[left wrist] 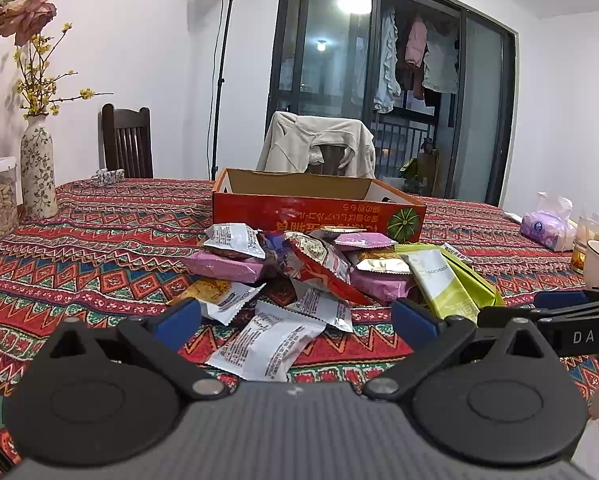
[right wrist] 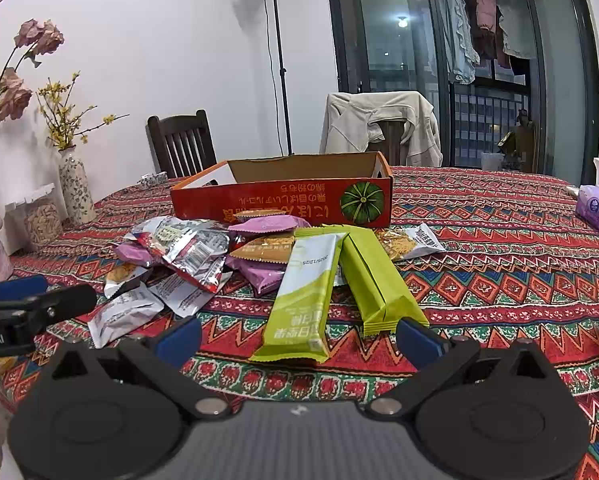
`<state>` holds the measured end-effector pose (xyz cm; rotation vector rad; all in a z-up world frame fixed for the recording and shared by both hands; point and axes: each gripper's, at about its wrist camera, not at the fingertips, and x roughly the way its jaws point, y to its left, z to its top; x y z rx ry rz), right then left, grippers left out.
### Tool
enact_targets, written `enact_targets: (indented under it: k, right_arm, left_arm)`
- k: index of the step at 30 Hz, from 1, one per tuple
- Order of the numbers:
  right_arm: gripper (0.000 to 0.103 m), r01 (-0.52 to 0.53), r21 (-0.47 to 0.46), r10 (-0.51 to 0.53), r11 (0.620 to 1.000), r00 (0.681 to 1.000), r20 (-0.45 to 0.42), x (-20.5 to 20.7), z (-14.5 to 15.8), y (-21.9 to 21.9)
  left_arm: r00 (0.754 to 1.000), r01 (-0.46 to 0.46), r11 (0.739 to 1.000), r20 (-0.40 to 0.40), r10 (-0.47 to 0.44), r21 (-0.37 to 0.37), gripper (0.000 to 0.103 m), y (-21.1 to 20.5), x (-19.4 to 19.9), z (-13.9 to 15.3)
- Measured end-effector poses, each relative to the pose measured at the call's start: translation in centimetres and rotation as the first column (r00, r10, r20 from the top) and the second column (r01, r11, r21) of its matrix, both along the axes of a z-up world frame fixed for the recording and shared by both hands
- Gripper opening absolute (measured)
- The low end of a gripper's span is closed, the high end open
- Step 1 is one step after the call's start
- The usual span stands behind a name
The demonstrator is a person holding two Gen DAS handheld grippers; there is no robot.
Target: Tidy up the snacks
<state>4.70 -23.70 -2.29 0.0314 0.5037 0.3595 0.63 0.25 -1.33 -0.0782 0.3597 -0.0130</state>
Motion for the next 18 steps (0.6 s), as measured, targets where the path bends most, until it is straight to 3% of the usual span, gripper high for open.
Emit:
enact_targets:
  k: [18]
  right_arm:
    - [0.103, 0.002, -0.002, -0.002, 1.000, 1.000, -0.006, 0.19, -0.39, 0.09]
  left_arm:
    - [1.000, 0.006, 1.000, 0.002, -0.006, -0.011, 0.103, 0.12, 0.07, -0.31]
